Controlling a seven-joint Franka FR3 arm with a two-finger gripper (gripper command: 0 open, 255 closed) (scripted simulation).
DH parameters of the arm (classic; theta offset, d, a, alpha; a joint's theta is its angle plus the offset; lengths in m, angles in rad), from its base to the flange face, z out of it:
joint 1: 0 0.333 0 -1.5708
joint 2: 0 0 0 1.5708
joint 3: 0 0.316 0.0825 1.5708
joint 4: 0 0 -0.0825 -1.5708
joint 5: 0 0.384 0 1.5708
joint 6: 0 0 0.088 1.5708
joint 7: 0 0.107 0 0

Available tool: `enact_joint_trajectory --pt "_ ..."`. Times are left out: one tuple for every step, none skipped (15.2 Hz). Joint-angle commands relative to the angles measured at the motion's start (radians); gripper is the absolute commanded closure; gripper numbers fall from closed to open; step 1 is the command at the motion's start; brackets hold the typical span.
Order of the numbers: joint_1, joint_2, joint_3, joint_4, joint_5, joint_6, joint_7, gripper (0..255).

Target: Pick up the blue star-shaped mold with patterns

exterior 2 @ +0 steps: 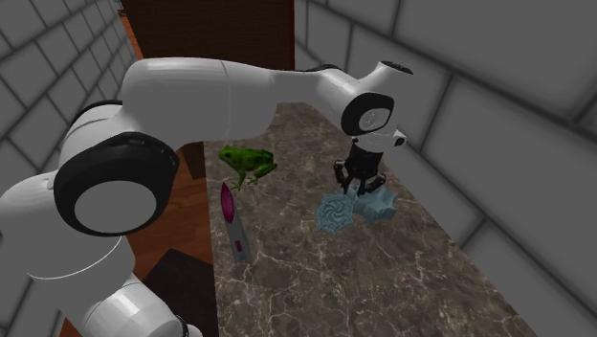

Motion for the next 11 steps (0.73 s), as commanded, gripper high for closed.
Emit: enact_joint_trajectory --pt "-0.001 -0.004 -0.001 0.024 -0.003 -0.028 0.0 255" --pt "-0.002 -0.005 -0.002 0.037 -0.003 -0.041 0.001 255" --pt "-0.002 -0.006 -0.002 0.05 -0.004 -0.055 0.001 255" --pt "-0.002 -0.006 -0.002 0.063 -0.004 -0.068 0.001 255" --pt "-0.003 -0.006 -0.003 0.076 -0.004 -0.081 0.002 255" --pt "-0.003 -0.006 -0.003 0.09 -0.004 -0.095 0.002 255" --pt "-0.004 -0.006 -0.004 0.104 -0.004 -0.108 0.002 255" --pt "-0.005 -0.005 -0.004 0.118 -0.004 -0.122 0.002 255" --pt "-0.006 -0.004 -0.004 0.133 -0.004 -0.136 0.002 255" --pt "-0.006 -0.004 -0.004 0.134 -0.004 -0.138 0.002 255" --pt "-0.006 -0.004 -0.004 0.135 -0.004 -0.138 0.002 255"
